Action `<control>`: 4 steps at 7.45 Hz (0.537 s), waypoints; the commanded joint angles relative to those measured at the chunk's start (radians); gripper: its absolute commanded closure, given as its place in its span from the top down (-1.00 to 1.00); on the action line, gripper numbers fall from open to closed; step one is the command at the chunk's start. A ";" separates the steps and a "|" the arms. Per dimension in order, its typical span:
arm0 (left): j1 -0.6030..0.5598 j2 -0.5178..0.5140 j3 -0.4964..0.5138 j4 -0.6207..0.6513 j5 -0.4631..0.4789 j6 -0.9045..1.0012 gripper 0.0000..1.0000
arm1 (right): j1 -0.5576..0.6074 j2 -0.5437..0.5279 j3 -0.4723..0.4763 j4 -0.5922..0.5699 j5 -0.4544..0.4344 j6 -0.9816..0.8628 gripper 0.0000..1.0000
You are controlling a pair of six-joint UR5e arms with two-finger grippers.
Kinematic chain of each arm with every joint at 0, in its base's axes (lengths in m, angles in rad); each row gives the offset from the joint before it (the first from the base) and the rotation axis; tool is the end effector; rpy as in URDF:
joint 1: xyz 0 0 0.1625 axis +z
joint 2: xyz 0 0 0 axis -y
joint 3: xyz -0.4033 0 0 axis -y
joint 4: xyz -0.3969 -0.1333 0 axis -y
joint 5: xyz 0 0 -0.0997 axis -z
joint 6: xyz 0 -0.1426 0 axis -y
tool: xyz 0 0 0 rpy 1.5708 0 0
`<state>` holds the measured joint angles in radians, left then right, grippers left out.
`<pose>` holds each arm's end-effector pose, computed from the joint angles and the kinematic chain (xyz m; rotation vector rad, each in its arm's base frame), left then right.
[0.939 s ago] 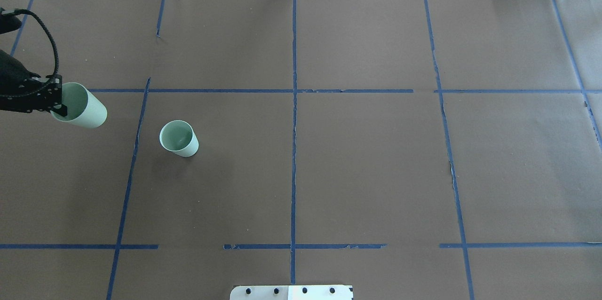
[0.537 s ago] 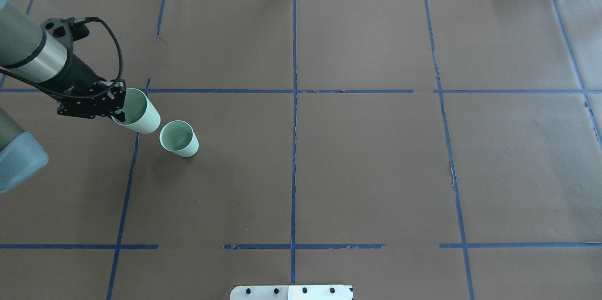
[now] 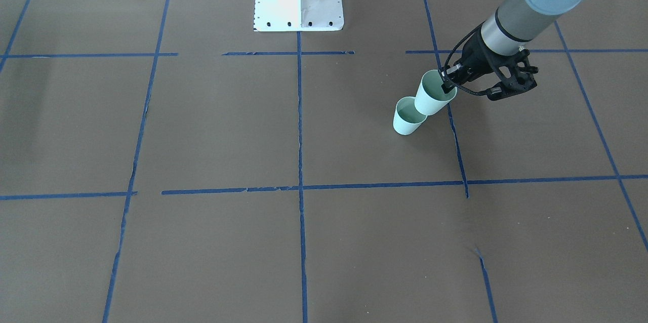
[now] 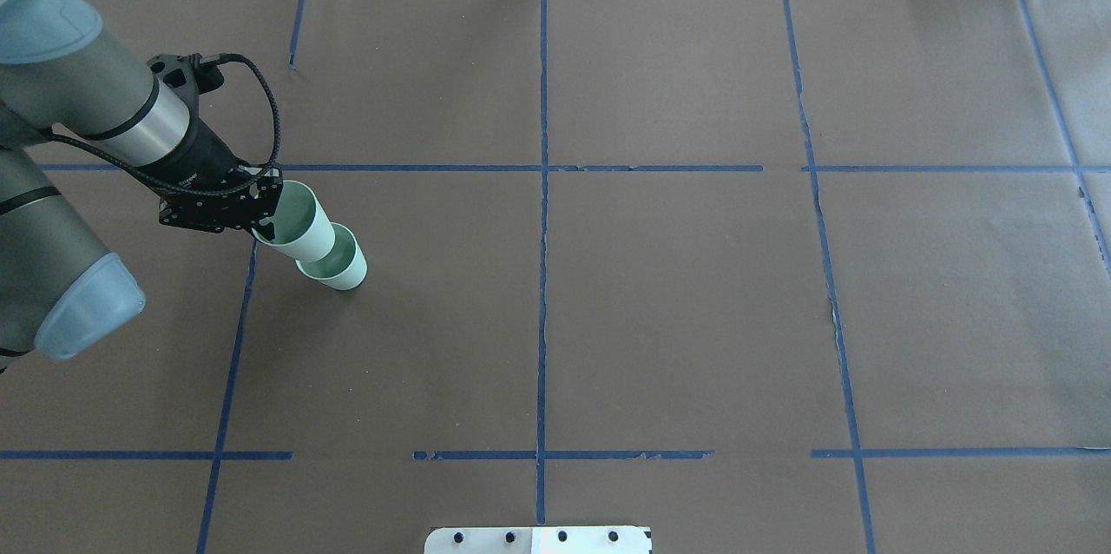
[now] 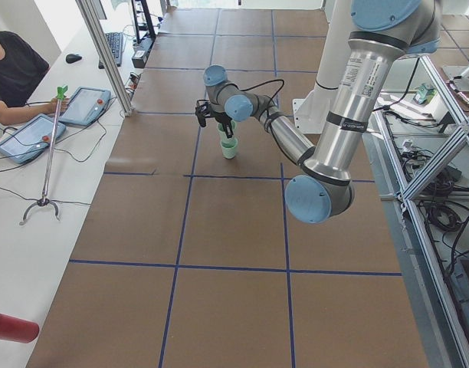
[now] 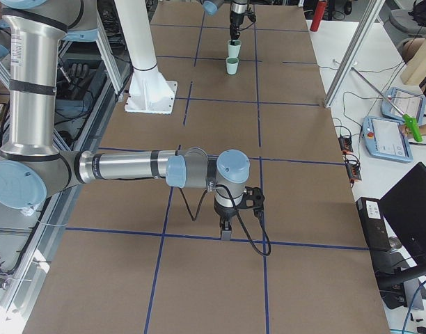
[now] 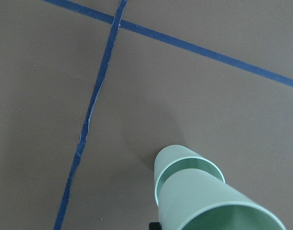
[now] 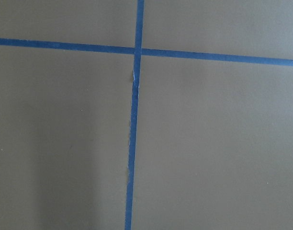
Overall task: Stack cups
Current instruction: 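Lower the held cup into the other green cup with the left gripper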
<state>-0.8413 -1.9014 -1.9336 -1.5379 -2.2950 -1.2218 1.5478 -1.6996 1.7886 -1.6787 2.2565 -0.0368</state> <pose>0.3579 -0.4586 0.3135 -0.2235 0.9129 -0.2166 0.0328 -0.4420 0.6394 -0.0134 -0.6859 -0.0510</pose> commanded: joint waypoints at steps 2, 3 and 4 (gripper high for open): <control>0.011 -0.004 0.016 -0.002 0.002 0.004 -1.00 | 0.000 0.000 0.000 0.001 0.000 0.000 1.00; 0.013 -0.013 0.028 -0.004 0.002 0.005 -1.00 | 0.000 0.000 0.000 -0.001 0.000 0.000 1.00; 0.014 -0.030 0.044 -0.004 0.002 0.005 -1.00 | 0.000 0.000 0.000 0.000 0.000 0.000 1.00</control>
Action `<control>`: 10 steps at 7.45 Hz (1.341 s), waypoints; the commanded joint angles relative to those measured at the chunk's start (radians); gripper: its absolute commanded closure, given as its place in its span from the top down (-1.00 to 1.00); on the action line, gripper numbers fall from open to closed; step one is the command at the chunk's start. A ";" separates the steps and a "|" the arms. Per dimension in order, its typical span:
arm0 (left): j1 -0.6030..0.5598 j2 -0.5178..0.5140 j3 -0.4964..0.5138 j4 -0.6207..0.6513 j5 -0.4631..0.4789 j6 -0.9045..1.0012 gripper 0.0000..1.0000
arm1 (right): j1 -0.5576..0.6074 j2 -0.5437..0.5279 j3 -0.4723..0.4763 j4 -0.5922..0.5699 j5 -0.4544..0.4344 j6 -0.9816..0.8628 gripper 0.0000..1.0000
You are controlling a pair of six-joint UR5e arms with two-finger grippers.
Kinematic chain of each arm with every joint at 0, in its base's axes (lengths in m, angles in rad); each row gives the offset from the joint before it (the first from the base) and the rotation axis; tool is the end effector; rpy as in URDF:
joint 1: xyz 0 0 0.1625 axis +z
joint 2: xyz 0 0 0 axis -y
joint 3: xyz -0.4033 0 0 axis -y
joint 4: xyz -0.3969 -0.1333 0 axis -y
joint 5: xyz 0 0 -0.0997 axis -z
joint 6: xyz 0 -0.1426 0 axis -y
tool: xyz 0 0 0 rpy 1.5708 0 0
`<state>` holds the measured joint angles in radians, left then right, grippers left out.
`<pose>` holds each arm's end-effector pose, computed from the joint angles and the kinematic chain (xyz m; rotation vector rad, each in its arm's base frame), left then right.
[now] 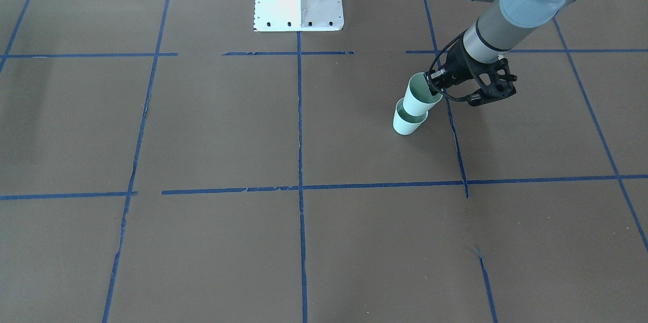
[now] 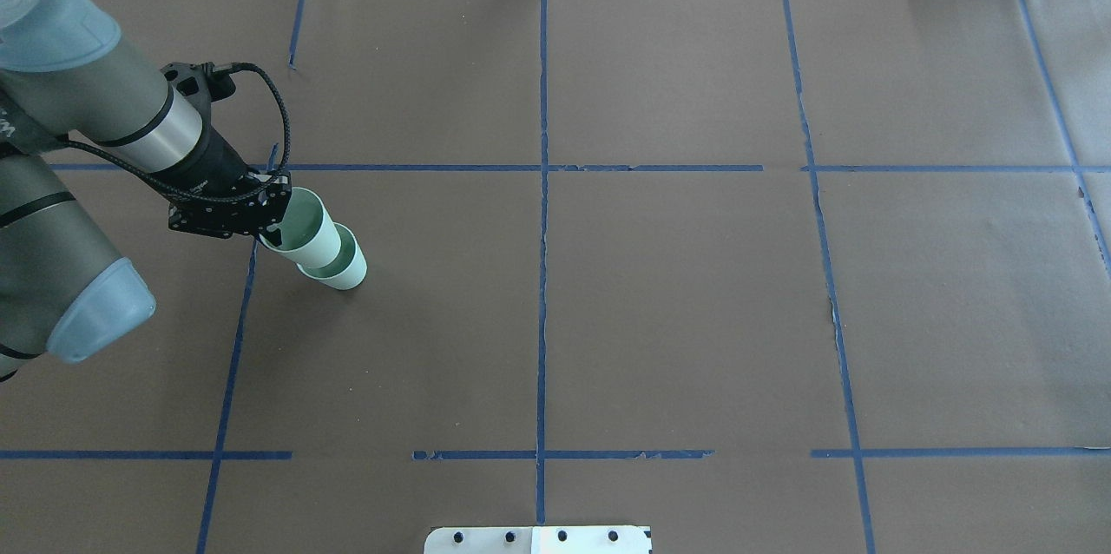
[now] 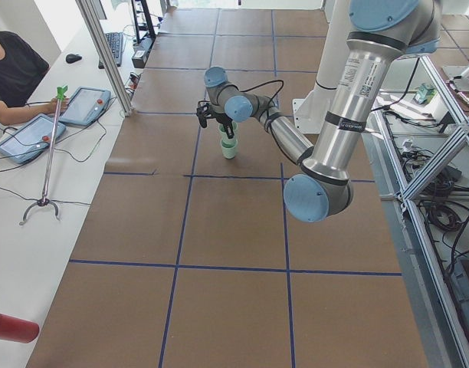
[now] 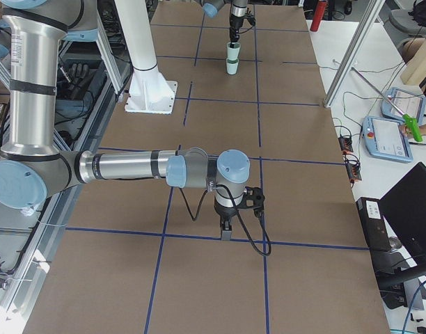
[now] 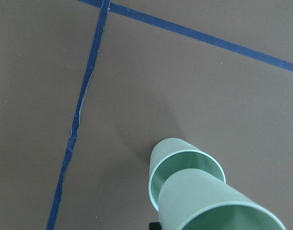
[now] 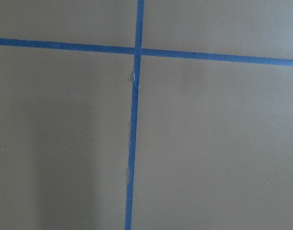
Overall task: Stack cups
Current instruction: 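Lower the held cup into the other green cup with the left gripper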
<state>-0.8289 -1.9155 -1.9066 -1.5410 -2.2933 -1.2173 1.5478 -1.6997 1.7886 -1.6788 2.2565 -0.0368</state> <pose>0.3692 -0.4605 0.3171 -0.2315 0.9038 -0.2056 0.0328 -0.4419 0.6395 -0.0136 -0.6859 -0.0509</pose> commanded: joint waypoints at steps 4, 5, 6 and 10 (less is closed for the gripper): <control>0.002 -0.014 0.046 -0.034 0.003 0.010 -1.00 | 0.000 0.000 0.000 -0.001 0.000 0.000 1.00; 0.002 -0.013 0.047 -0.036 0.003 0.010 -1.00 | 0.000 0.000 0.000 -0.001 0.000 0.000 1.00; 0.002 -0.010 0.047 -0.036 0.002 0.013 -0.13 | 0.000 0.000 0.000 0.001 0.000 0.000 1.00; -0.048 -0.004 0.008 -0.042 0.006 0.013 1.00 | 0.000 0.000 0.000 0.001 0.000 0.000 1.00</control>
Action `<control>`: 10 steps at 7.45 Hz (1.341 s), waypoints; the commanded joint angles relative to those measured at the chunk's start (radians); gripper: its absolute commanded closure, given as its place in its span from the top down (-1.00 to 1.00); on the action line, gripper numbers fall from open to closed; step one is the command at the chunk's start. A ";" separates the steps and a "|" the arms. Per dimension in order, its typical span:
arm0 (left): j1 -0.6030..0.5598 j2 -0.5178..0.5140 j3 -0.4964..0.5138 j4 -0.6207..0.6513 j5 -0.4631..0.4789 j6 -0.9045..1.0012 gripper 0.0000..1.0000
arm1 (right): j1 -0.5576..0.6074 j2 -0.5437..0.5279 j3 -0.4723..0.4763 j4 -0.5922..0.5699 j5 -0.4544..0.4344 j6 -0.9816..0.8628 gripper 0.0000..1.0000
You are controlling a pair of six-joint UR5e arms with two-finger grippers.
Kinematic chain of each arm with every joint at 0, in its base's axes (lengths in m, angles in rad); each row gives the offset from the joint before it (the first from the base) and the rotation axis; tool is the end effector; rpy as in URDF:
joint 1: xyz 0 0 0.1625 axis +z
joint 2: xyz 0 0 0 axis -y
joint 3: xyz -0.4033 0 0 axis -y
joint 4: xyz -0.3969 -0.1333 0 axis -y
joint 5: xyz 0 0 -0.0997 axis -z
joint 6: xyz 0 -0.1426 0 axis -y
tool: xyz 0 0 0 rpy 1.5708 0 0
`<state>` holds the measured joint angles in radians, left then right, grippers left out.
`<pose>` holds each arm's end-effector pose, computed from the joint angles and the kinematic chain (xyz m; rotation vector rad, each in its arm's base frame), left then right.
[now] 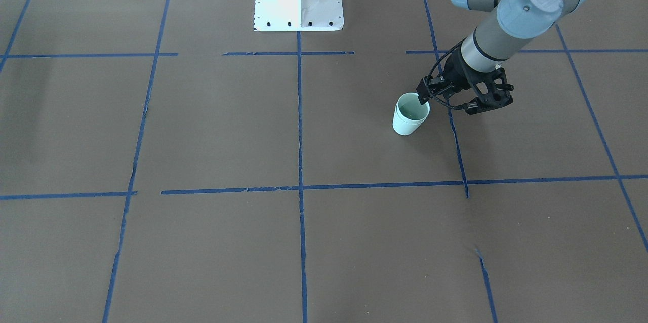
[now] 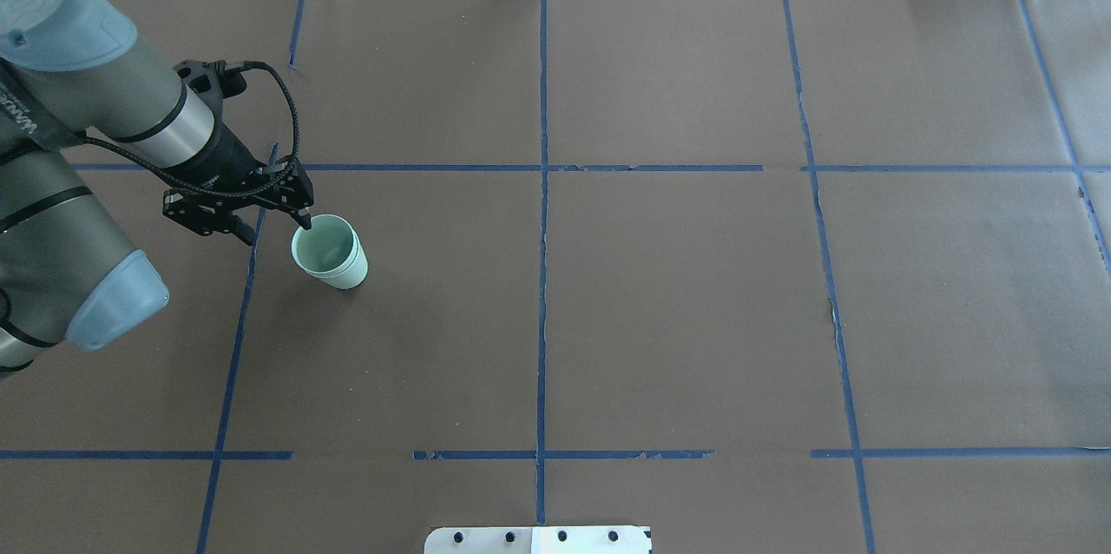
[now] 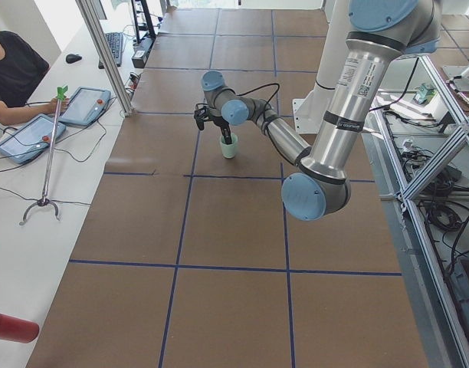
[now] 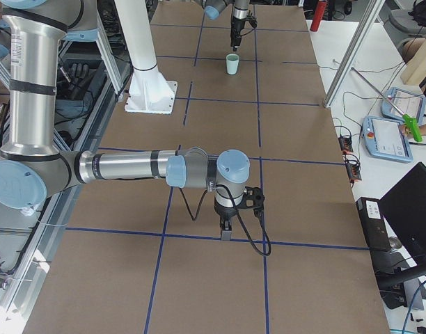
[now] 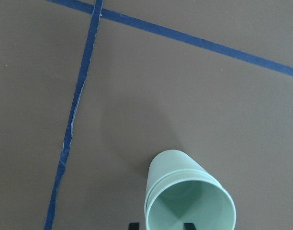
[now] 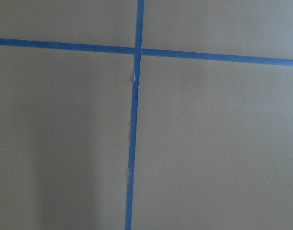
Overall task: Stack cups
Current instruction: 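Open the left gripper and raise it away from the stacked cups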
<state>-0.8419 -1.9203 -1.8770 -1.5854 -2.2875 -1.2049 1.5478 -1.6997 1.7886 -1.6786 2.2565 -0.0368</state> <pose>0.3685 -0.4722 0.3217 -0.2032 0.9182 -0.2004 0.0328 -0.4420 0.6394 -0.0134 -0.6859 -0.0510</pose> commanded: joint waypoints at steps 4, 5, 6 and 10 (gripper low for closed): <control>-0.317 0.047 -0.065 0.031 -0.003 0.215 1.00 | 0.000 0.000 0.000 0.000 0.000 0.000 1.00; -0.338 0.081 -0.056 0.041 -0.003 0.382 1.00 | 0.000 0.000 0.000 0.000 0.000 0.000 1.00; -0.389 0.125 -0.048 0.039 -0.001 0.565 1.00 | 0.000 0.000 0.000 0.000 0.000 0.000 1.00; -0.633 0.272 0.102 0.030 -0.012 1.176 1.00 | 0.000 0.000 0.000 0.000 0.000 0.000 1.00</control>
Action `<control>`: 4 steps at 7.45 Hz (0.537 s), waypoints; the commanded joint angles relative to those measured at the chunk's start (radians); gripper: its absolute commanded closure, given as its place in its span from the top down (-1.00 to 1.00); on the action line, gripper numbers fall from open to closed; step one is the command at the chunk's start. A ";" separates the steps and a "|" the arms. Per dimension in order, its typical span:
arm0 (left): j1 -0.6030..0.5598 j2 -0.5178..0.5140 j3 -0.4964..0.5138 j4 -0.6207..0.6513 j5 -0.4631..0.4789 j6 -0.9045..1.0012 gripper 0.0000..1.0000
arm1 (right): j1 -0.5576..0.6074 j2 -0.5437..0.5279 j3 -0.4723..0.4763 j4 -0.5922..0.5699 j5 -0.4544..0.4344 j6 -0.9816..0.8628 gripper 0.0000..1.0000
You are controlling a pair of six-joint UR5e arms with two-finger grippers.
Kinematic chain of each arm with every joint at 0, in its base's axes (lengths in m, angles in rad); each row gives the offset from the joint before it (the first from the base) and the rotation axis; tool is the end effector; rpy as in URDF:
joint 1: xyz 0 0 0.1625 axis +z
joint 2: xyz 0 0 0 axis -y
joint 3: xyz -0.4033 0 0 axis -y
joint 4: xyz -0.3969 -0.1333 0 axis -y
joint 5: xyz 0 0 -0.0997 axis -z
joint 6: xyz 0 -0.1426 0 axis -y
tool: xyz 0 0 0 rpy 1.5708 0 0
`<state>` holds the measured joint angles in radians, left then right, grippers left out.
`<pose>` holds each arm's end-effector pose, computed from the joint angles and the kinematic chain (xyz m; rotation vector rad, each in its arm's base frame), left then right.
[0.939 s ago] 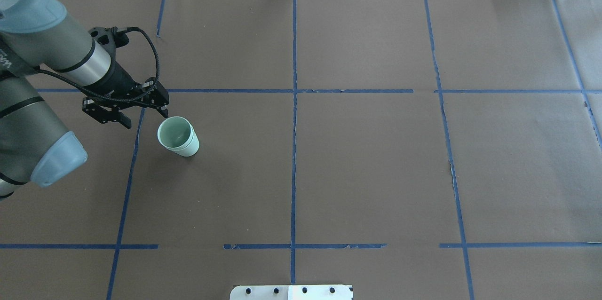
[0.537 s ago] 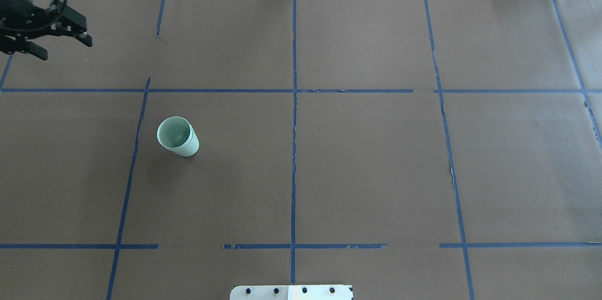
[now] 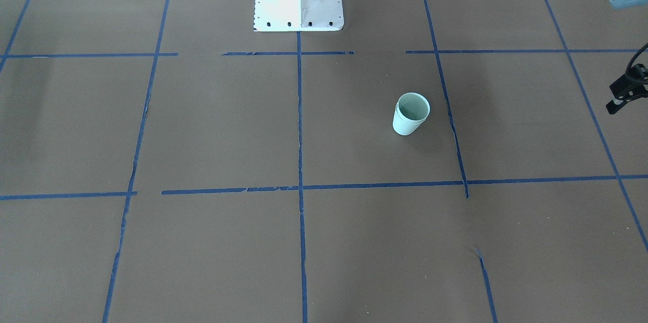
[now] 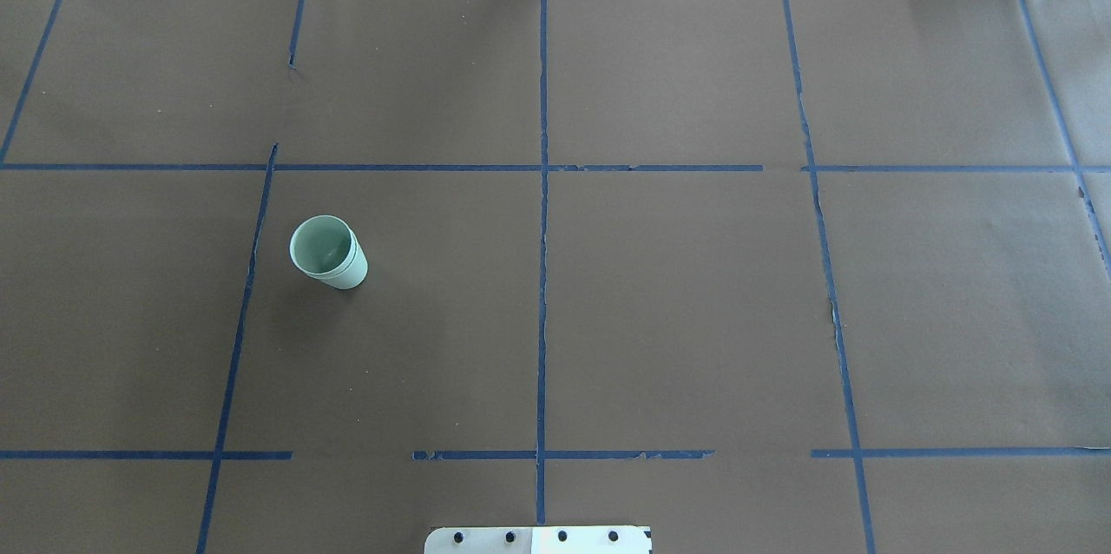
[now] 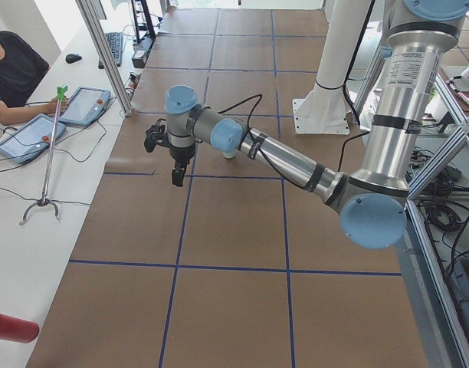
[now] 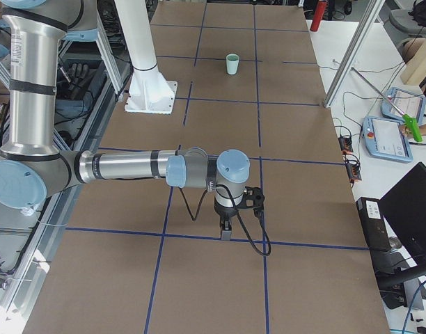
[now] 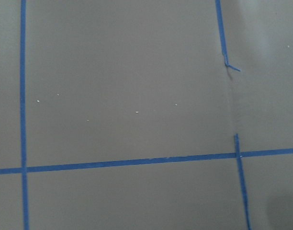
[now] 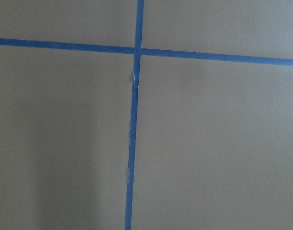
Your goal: Stack cups
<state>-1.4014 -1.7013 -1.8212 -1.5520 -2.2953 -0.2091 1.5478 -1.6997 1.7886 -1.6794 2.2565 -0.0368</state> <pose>0.0548 -0.5506 0.4794 0.2050 0.7685 0.0936 0.0329 -0.4419 0.6395 -0.0142 -0.6859 -0.0507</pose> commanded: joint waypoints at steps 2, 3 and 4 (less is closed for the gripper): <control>-0.160 0.125 0.127 -0.011 -0.001 0.345 1.00 | 0.000 0.000 0.000 0.000 0.000 0.000 1.00; -0.183 0.134 0.170 -0.016 -0.006 0.370 1.00 | 0.000 0.000 0.000 0.000 0.000 0.000 1.00; -0.183 0.134 0.207 -0.016 -0.006 0.364 1.00 | 0.000 0.000 0.000 0.001 0.000 0.000 1.00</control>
<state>-1.5669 -1.5793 -1.6649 -1.5653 -2.2997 0.1320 1.5478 -1.6997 1.7887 -1.6792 2.2565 -0.0368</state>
